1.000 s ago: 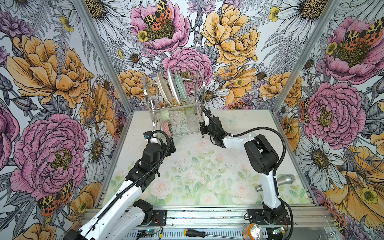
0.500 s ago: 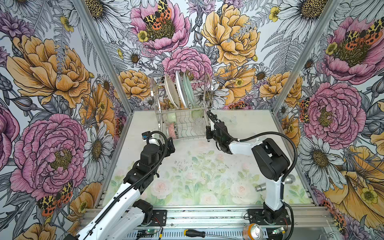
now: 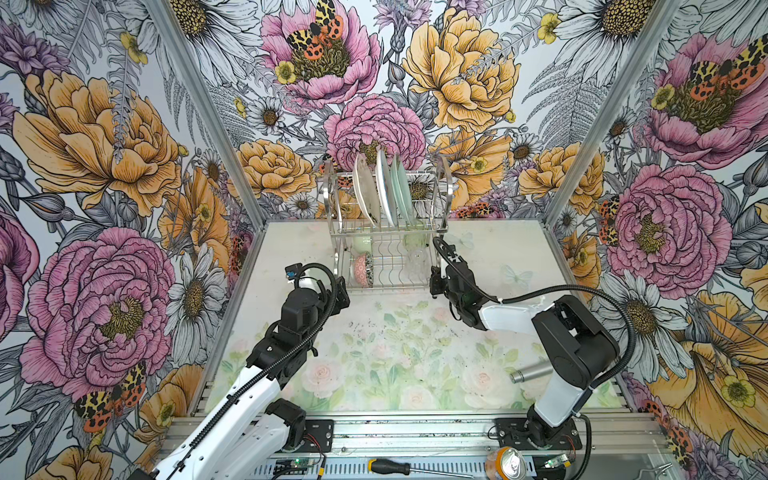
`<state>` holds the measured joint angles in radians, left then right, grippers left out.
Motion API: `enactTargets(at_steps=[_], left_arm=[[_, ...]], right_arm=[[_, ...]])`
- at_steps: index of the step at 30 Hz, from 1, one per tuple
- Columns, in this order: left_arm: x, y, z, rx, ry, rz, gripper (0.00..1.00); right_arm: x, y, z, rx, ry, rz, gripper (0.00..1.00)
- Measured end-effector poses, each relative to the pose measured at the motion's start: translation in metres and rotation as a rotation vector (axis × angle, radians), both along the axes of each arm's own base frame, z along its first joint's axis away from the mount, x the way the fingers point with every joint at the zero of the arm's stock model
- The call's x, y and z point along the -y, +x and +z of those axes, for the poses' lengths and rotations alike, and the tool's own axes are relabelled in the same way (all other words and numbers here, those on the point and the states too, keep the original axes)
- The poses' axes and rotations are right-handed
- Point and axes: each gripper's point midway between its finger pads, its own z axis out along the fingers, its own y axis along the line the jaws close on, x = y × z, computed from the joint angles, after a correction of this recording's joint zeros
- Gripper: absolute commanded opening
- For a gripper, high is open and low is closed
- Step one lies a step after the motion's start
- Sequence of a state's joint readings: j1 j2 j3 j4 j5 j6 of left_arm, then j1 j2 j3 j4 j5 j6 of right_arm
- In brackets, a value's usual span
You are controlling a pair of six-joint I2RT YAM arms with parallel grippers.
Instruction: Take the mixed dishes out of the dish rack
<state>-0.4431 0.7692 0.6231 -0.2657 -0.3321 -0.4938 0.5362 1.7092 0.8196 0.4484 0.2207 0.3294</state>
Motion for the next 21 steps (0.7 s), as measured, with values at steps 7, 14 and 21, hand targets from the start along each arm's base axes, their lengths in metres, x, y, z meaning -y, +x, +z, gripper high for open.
enactTargets(at_steps=[7, 14, 21], left_arm=[[0.0, 0.001, 0.0, 0.001, 0.017, -0.001, 0.99], [0.0, 0.003, -0.001, 0.001, 0.027, -0.004, 0.99], [0.001, 0.004, 0.002, 0.013, 0.025, -0.005, 0.99]], right_arm=[[0.025, -0.028, -0.002, -0.02, -0.022, -0.043, 0.0], [0.042, -0.041, -0.002, -0.028, -0.032, -0.061, 0.0], [0.06, -0.06, -0.003, -0.037, -0.042, -0.075, 0.0]])
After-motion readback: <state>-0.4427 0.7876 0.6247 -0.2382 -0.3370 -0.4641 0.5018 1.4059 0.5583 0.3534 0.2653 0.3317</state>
